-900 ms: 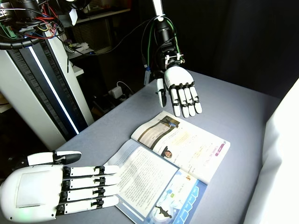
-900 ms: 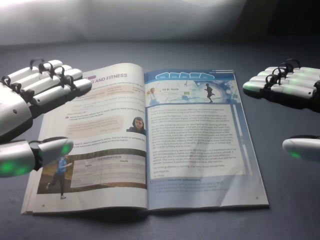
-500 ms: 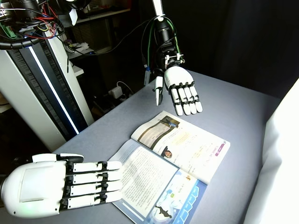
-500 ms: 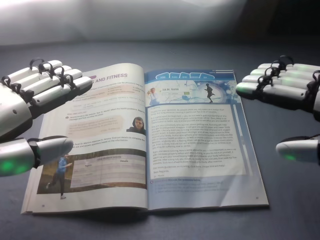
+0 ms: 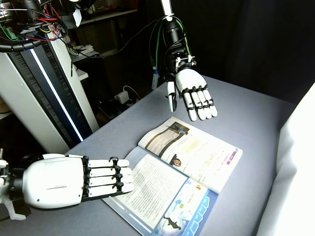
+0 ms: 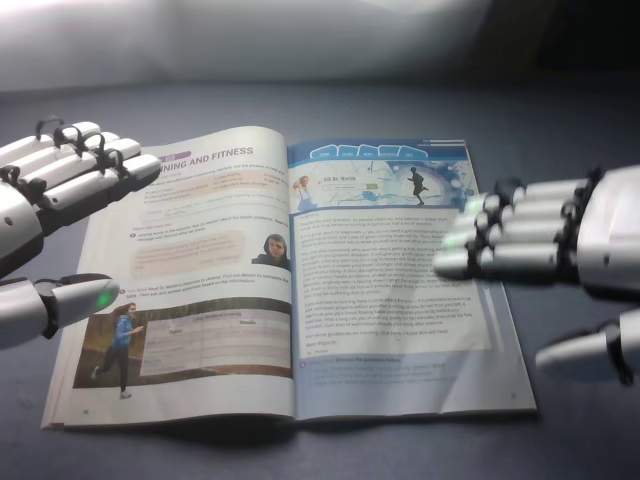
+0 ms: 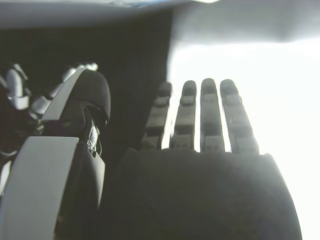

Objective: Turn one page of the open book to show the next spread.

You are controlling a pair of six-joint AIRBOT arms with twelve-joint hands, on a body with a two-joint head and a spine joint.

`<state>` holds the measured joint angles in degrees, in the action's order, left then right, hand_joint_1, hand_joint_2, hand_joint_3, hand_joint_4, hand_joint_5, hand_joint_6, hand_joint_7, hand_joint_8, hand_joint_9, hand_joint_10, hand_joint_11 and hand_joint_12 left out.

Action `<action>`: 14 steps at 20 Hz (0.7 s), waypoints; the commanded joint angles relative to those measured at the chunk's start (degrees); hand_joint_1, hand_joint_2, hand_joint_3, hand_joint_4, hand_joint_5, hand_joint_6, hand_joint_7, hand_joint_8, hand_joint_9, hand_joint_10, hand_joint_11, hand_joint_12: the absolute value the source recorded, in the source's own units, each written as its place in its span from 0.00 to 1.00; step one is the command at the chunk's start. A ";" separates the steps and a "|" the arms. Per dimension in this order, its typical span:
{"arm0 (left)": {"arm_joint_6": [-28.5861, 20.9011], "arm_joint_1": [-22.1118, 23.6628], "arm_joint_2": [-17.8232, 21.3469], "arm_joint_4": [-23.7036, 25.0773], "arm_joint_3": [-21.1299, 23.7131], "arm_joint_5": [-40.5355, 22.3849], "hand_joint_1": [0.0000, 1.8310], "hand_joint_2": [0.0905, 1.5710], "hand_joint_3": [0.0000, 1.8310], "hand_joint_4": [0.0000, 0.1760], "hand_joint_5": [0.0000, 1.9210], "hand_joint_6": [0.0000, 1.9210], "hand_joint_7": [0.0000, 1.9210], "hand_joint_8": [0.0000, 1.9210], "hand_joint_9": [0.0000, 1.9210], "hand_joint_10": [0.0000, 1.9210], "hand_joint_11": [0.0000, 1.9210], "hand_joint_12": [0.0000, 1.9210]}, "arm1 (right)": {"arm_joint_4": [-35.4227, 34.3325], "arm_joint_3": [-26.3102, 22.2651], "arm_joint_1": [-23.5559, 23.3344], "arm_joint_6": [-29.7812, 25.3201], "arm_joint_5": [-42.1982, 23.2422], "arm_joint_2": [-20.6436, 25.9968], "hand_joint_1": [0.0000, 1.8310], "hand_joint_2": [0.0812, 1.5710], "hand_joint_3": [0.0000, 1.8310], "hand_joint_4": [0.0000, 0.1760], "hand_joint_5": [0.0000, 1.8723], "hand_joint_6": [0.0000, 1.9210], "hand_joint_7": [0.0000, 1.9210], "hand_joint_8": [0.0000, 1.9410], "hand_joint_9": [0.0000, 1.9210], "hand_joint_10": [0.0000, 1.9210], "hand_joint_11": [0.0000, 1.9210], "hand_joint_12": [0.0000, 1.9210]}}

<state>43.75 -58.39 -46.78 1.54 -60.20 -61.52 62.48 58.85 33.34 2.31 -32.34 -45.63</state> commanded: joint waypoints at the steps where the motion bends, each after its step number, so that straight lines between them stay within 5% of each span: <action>1: 0.26 -0.21 0.85 -1.85 0.04 -7.27 0.15 0.89 0.00 0.01 0.03 0.00 0.00 0.00 0.00 0.00 0.00 0.00 | -0.05 0.42 -0.76 -2.32 -1.78 -0.04 0.04 0.84 0.00 0.00 0.02 0.01 0.00 0.00 0.00 0.00 0.00 0.00; 7: 1.85 -1.90 2.09 -4.66 1.06 -9.77 0.17 0.87 0.00 0.00 0.02 0.00 0.00 0.00 0.00 0.00 0.00 0.00 | 8.37 1.88 -0.61 -11.19 -0.28 -2.50 0.00 0.84 0.00 0.00 0.00 0.00 0.00 0.00 0.00 0.00 0.00 0.00; 14: 2.03 -2.26 2.37 -5.02 1.42 -10.56 0.16 0.86 0.00 0.00 0.01 0.00 0.00 0.00 0.00 0.00 0.00 0.00 | 10.97 2.91 1.11 -14.14 1.79 -3.94 0.00 0.84 0.00 0.00 0.01 0.00 0.00 0.00 0.00 0.00 0.00 0.00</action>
<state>45.65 -60.95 -44.82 -2.39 -58.74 -64.84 75.11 61.78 34.61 -11.40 -29.12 -49.69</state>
